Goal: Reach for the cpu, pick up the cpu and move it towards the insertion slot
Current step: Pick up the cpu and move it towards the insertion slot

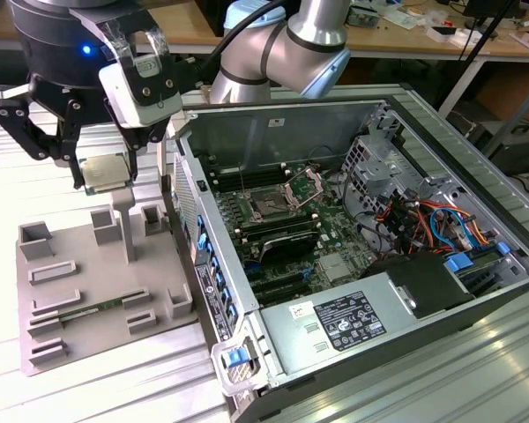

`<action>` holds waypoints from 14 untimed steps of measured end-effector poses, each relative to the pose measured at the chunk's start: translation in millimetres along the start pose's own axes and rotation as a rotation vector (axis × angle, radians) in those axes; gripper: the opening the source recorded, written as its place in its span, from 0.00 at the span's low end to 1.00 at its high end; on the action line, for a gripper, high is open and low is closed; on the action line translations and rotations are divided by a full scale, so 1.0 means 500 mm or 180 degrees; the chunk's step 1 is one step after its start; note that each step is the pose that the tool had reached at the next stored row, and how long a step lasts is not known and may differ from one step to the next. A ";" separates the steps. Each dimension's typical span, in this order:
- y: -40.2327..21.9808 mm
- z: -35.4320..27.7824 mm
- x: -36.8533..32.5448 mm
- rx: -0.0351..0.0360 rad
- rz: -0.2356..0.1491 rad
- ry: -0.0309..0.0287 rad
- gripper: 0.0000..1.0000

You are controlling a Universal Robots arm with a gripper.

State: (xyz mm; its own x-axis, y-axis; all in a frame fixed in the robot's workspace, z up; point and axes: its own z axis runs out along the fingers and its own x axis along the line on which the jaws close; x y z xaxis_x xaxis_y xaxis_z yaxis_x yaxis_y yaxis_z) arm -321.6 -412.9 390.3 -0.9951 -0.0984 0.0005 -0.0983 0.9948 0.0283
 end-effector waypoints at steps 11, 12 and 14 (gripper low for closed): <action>-0.001 0.001 -0.006 0.0000 0.0000 0.0000 0.55; -0.001 0.001 -0.006 0.0000 0.0000 0.0000 0.55; -0.001 0.001 -0.007 0.0000 0.0000 0.0000 0.55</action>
State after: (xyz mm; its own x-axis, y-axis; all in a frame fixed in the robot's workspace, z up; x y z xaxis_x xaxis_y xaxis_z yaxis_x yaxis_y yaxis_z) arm -317.9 -412.9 389.7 -0.9952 -0.0984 0.0004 -0.0983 0.9948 0.0283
